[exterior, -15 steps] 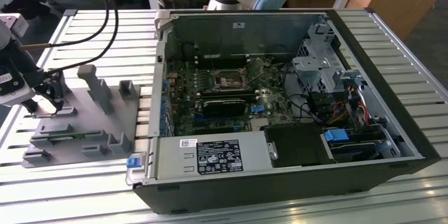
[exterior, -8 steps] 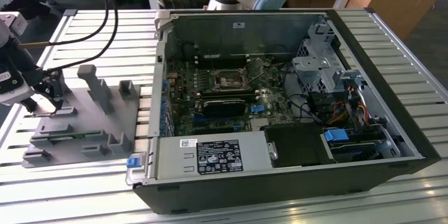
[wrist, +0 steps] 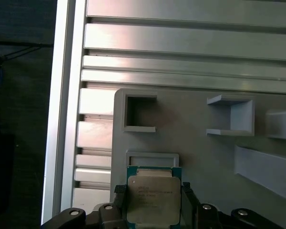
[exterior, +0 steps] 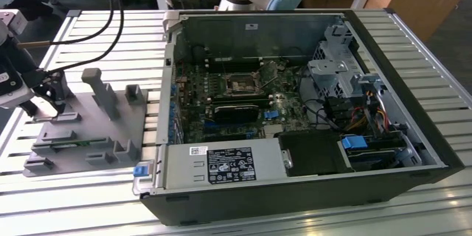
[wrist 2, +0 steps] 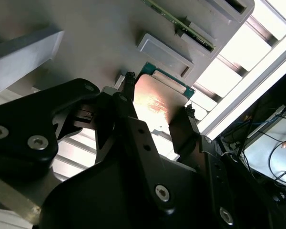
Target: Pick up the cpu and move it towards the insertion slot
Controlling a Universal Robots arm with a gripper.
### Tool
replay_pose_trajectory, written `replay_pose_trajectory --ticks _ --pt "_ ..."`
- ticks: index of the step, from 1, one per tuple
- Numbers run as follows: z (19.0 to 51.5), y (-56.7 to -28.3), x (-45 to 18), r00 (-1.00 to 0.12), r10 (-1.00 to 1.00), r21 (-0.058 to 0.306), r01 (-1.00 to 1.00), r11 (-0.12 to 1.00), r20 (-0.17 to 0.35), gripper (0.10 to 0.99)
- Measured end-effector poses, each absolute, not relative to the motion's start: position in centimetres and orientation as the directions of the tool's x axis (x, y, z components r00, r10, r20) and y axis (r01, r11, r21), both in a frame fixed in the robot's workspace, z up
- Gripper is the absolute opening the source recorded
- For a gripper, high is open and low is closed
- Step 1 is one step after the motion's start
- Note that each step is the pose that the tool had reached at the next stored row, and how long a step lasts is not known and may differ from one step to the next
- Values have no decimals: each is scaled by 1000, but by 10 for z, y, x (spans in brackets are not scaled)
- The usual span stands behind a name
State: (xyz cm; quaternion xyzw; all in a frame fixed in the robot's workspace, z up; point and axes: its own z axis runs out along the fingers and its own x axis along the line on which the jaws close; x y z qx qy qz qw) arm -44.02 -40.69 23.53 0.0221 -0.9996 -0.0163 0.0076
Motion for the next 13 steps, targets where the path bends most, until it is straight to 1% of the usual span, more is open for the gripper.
replay_pose_trajectory --ticks 13 --pt "240 -407 -440 -999 -44 33 -44 999 15 541"
